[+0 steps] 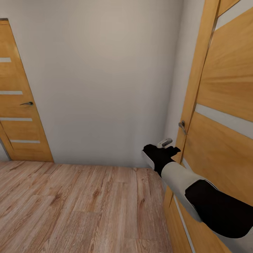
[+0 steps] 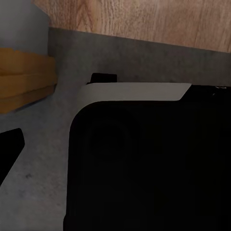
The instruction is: Move the two storage containers from the living room to the garage. In the garage, place one container on the floor and stack the other container on top of it (either order is fine).
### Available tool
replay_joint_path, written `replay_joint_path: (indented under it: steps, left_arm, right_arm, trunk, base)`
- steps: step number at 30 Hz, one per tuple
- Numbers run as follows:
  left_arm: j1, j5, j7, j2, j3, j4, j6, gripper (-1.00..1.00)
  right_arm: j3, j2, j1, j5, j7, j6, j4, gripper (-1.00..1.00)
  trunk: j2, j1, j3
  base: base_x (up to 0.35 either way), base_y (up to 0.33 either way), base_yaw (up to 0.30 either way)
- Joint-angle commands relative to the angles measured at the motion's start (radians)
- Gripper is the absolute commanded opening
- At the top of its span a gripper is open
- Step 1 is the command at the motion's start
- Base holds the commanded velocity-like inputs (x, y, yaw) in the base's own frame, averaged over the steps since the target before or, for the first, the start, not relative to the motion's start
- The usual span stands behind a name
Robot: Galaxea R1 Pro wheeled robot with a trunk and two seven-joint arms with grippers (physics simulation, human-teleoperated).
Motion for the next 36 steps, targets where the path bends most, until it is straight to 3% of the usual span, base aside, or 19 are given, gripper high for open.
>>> replay_joint_path:
  steps: [1, 4, 8, 12, 13, 16, 18, 21, 22, 24, 26, 30, 35, 36]
  left_arm:
    - [0.0, 0.006, 0.001, 0.0, 0.001, -0.001, -0.002, 1.0]
    - [0.0, 0.006, 0.001, 0.0, 0.001, -0.001, -0.002, 1.0]
    - [0.0, 0.006, 0.0, 0.0, 0.001, -0.001, -0.002, 1.0]
    - [0.0, 0.006, 0.0, 0.0, 0.001, -0.001, -0.002, 1.0]
    - [0.0, 0.006, 0.0, 0.0, 0.001, -0.001, -0.002, 1.0]
    - [0.0, 0.006, 0.0, 0.0, 0.001, -0.001, -0.002, 1.0]
    - [0.0, 0.006, 0.0, 0.0, 0.001, -0.001, -0.002, 1.0]
    - [0.0, 0.006, 0.001, 0.0, 0.001, -0.001, -0.002, 1.0]
    - [0.0, 0.006, 0.001, 0.0, 0.001, -0.001, -0.002, 1.0]
    - [0.0, 0.006, 0.001, 0.0, 0.001, -0.001, -0.002, 1.0]
    - [0.0, 0.006, 0.001, 0.0, 0.001, -0.001, -0.002, 1.0]
    - [0.0, 0.006, 0.001, 0.0, 0.001, -0.001, -0.002, 1.0]
    - [0.0, 0.006, 0.001, 0.0, 0.001, -0.001, -0.002, 1.0]
    - [0.0, 0.006, 0.001, 0.0, 0.001, -0.001, -0.002, 1.0]
  right_arm:
    - [0.007, 0.0, -0.001, -0.011, -0.007, 0.004, -0.001, 1.0]
    - [0.006, 0.0, -0.001, -0.036, -0.005, 0.001, -0.004, 1.0]
    - [0.006, 0.0, 0.001, -0.131, 0.0, -0.014, -0.009, 1.0]
    - [0.005, 0.0, 0.014, -0.247, 0.012, -0.083, -0.013, 1.0]
    - [0.006, 0.0, 0.019, -0.257, 0.018, -0.097, -0.013, 1.0]
    - [0.008, 0.0, 0.067, -0.282, 0.093, -0.154, -0.017, 1.0]
    - [0.009, 0.0, 0.119, -0.284, 0.229, -0.18, -0.021, 1.0]
    - [0.013, 0.0, 0.175, -0.282, 0.356, -0.197, -0.022, 1.0]
    - [0.015, 0.0, 0.209, -0.28, 0.408, -0.215, -0.023, 1.0]
    - [0.016, 0.0, 0.242, -0.27, 0.438, -0.237, -0.023, 1.0]
    - [0.018, 0.0, 0.295, -0.234, 0.468, -0.267, -0.023, 1.0]
    - [0.018, 0.0, 0.396, -0.116, 0.57, -0.344, -0.023, 1.0]
    - [0.018, 0.0, 0.476, 0.03, 0.723, -0.437, -0.012, 1.0]
    - [0.018, 0.0, 0.482, 0.041, 0.745, -0.443, -0.009, 1.0]
  trunk:
    - [-0.001, 0.0, -0.001]
    - [-0.001, 0.0, -0.001]
    - [-0.001, 0.0, -0.001]
    - [-0.001, 0.0, -0.001]
    - [-0.001, 0.0, -0.001]
    - [-0.001, 0.0, -0.001]
    - [-0.001, 0.0, -0.001]
    - [-0.001, 0.0, -0.001]
    - [-0.001, 0.0, -0.001]
    - [-0.001, 0.0, -0.001]
    - [-0.001, 0.0, -0.001]
    - [-0.001, 0.0, -0.001]
    - [-0.001, 0.0, -0.001]
    - [-0.001, 0.0, -0.001]
  base:
    - [0.0, 0.0, 0.0]
    - [0.0, 0.0, 0.0]
    - [0.0, 0.0, 0.0]
    - [0.0, 0.0, 0.0]
    - [0.0, 0.0, 0.0]
    - [0.0, 0.0, 0.0]
    - [0.0, 0.0, 0.0]
    - [0.0, 0.0, 0.0]
    - [0.0, 0.0, 0.0]
    - [0.0, 0.0, 0.0]
    - [0.0, 0.0, 0.0]
    - [0.0, 0.0, 0.0]
    - [0.0, 0.0, 0.0]
    - [0.0, 0.0, 0.0]
